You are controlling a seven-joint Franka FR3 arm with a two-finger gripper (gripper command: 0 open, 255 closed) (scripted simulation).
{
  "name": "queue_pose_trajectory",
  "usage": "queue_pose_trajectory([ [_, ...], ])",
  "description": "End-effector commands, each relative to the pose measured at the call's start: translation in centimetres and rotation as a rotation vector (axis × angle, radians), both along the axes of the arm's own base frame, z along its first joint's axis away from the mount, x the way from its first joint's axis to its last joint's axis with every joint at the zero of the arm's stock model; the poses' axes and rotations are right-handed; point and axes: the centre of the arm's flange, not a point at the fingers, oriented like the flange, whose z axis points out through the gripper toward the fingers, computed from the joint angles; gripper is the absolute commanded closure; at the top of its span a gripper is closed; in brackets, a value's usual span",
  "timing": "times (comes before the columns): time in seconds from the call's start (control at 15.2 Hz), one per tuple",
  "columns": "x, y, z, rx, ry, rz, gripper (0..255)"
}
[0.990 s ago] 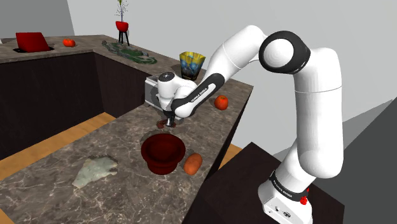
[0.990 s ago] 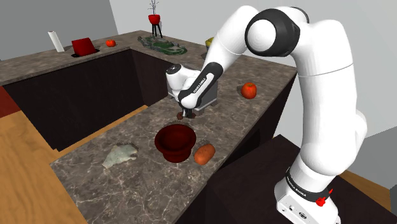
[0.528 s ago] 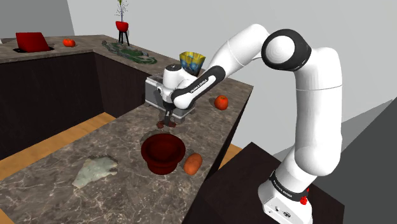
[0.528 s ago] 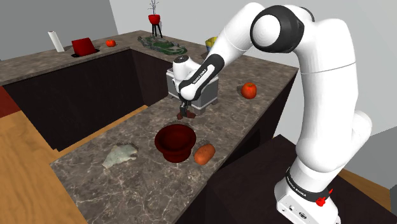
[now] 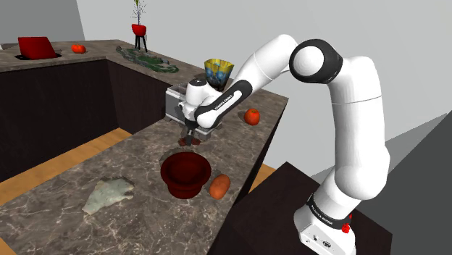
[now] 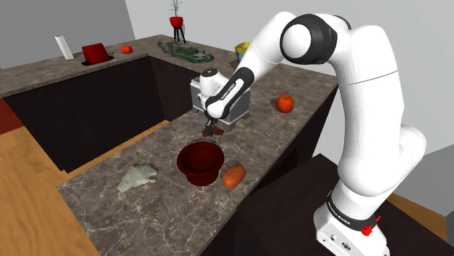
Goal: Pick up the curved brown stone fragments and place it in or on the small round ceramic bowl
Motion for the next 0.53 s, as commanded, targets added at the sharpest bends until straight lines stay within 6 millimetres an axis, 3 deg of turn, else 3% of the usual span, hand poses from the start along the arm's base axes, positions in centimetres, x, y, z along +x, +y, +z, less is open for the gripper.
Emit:
queue_pose_trajectory([
  [0.0, 0.08, -0.33, -0.53, -0.001, 0.001, -0.003, 0],
  [0.4, 0.09, -0.33, -0.53, -0.001, 0.001, -0.003, 0],
  [0.46, 0.06, -0.36, -0.49, -0.001, 0.001, -0.003, 255],
])
